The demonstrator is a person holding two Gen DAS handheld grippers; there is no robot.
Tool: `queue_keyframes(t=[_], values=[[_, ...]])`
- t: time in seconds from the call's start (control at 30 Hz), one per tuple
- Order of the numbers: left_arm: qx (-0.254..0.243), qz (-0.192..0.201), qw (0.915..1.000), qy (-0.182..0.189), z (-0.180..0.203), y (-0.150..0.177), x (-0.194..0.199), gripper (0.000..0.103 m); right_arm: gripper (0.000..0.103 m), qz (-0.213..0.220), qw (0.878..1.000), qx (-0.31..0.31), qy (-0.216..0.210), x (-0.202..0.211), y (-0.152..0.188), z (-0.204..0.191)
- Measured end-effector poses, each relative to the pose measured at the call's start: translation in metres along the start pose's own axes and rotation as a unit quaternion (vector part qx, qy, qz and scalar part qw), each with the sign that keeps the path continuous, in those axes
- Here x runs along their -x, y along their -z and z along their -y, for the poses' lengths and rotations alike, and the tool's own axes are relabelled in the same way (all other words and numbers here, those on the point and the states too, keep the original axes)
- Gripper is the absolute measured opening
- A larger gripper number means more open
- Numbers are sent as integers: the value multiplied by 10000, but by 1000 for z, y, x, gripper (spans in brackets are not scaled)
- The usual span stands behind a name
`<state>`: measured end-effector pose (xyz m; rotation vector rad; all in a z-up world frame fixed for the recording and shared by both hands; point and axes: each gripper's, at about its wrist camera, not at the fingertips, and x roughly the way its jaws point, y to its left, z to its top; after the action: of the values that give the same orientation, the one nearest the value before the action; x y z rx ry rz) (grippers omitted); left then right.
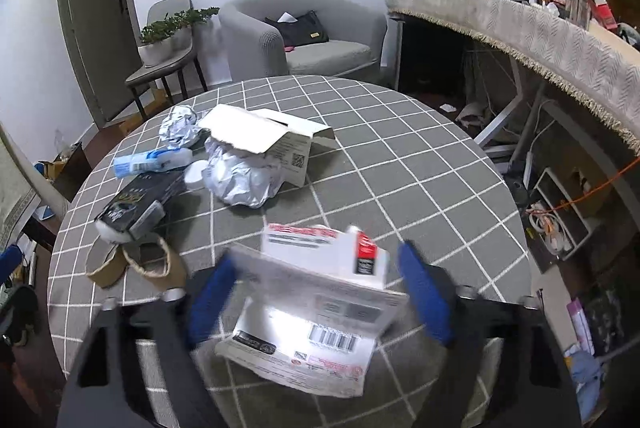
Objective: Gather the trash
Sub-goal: 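Grasp the white printed card with the right gripper, then grasp the black Face mask packet with the left gripper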
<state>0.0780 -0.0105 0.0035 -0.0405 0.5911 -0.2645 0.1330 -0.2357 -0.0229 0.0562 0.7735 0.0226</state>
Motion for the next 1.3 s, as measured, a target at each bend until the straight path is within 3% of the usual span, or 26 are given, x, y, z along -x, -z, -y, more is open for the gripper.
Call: queue_keyframes(t=[0.17,0.3,0.73,0.9,1.03,1.3], values=[[-111,-71,9999,80,8,-7,-15,98,71,216,9997,-91,-66,3,-13,7],[-107,-174,9997,159,13,-14,-29,90,71,506,9984,-244,28,8,-26,24],[-351,-538,9977,235,31,-32,-77,82,71,671,9966,-359,-313,-10,-58,50],[-327,-833,9956,263,29,-35,-94,65,71,776,9955,-373,-402,-12,-69,50],[-246,-984,9941,379,24,-36,-101,59,71,751,9958,-334,-407,-17,-74,46],[-89,-773,9950,622,19,-37,-82,58,71,914,9948,-47,-439,-2,-77,27]])
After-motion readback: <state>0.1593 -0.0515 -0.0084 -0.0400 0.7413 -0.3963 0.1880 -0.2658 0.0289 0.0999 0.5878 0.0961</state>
